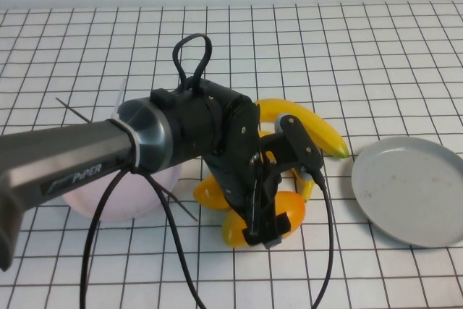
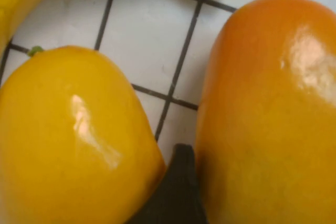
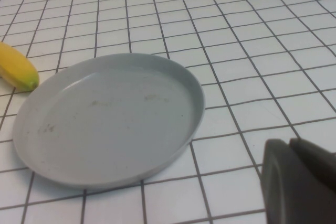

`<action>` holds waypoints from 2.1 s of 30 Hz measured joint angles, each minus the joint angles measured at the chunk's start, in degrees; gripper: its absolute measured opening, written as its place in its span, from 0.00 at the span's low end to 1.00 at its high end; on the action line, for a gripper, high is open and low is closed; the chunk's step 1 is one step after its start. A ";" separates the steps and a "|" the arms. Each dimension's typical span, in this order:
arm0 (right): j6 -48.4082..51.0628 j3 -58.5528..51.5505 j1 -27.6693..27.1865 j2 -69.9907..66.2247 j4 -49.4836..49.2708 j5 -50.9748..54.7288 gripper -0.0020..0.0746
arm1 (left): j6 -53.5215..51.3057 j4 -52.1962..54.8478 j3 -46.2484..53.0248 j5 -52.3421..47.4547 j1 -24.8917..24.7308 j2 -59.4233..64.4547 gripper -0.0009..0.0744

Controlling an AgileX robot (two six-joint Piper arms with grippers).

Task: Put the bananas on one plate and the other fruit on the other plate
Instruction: Put one type of fruit in the left plate

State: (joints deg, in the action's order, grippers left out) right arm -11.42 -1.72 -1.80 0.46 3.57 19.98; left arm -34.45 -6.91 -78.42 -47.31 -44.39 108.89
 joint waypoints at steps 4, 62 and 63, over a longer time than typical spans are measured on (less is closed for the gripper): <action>0.00 0.00 0.00 0.00 0.00 0.00 0.01 | 0.00 0.00 0.00 1.56 0.00 0.33 0.75; 0.00 0.00 0.00 0.00 0.00 0.00 0.01 | 29.65 15.32 6.16 -2.64 28.50 -7.11 0.90; 0.00 0.00 0.00 0.00 0.00 0.00 0.01 | 27.71 13.25 4.61 -4.87 28.50 -7.35 0.90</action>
State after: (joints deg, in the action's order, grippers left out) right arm -11.42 -1.72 -1.80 0.46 3.57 19.98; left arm -6.75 6.34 -73.81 -52.18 -15.89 101.54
